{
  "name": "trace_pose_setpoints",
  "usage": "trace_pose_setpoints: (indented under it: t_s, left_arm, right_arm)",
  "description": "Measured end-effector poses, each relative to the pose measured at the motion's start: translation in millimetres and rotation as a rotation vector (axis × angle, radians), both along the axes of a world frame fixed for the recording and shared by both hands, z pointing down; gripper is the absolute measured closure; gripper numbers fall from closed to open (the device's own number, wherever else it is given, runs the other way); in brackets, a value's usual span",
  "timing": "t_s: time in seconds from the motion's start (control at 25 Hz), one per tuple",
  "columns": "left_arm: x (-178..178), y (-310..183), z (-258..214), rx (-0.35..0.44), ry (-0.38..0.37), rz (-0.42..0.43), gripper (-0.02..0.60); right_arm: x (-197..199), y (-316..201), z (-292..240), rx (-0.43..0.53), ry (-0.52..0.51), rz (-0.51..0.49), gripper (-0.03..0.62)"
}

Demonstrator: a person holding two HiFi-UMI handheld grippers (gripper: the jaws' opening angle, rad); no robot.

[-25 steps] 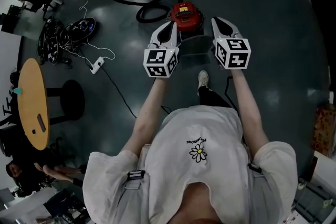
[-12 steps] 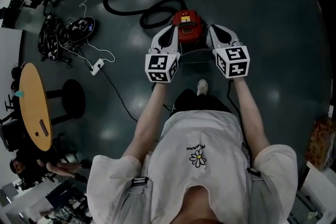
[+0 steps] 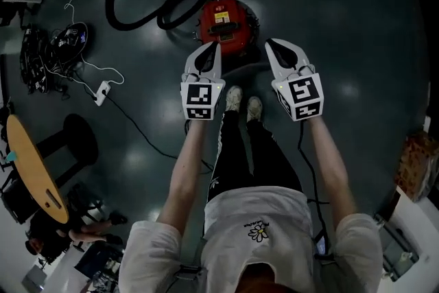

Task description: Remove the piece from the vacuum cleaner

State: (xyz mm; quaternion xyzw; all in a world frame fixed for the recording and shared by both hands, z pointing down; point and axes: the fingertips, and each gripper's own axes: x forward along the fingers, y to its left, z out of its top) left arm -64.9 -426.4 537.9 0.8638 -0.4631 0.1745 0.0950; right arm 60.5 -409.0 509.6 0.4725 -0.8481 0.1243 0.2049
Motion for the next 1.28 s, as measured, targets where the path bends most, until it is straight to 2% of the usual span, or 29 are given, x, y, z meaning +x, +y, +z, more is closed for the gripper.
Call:
trace_pose_setpoints:
  t_s: [0.12, 0.36, 0.44, 0.52, 0.6, 0.72, 0.8, 0.92, 1.12, 1.28]
  left_arm:
    - [0, -7, 58, -0.069, -0.032, 0.020, 0.581]
    - [2, -14, 172, -0.202, -0.178, 0.100, 0.581]
    - [3, -25, 202, -0.212, -0.232, 0.125, 0.581]
    - [5, -31, 227, -0.213, -0.267, 0.133, 0.581]
    - [5, -33, 247, -0.223, -0.286, 0.136, 0.581]
    - [8, -33, 271, -0.264, -0.310, 0.152, 0.581]
    - [12, -29, 284, -0.309, -0.316, 0.172, 0.581]
    - [18, -21, 300, -0.364, -0.343, 0.211, 0.581]
    - [22, -19, 308, -0.391, -0.374, 0.241, 0.581]
    - [23, -19, 308, -0.431, -0.394, 0.259, 0.581]
  right_arm:
    - [2, 6, 52, -0.043, 0.044, -0.023, 0.568]
    - [12, 14, 152, -0.119, 0.216, -0.111, 0.566]
    - [9, 14, 181, -0.152, 0.231, -0.154, 0.565]
    - [6, 18, 207, -0.197, 0.228, -0.195, 0.516]
    - [5, 22, 231, -0.236, 0.237, -0.228, 0.494]
    - [5, 29, 263, -0.288, 0.292, -0.281, 0.456]
    - [5, 36, 282, -0.319, 0.345, -0.327, 0.385]
    - [7, 49, 315, -0.362, 0.471, -0.443, 0.330]
    - [12, 68, 365, -0.444, 0.652, -0.623, 0.333]
    - [14, 73, 396, -0.503, 0.743, -0.677, 0.359]
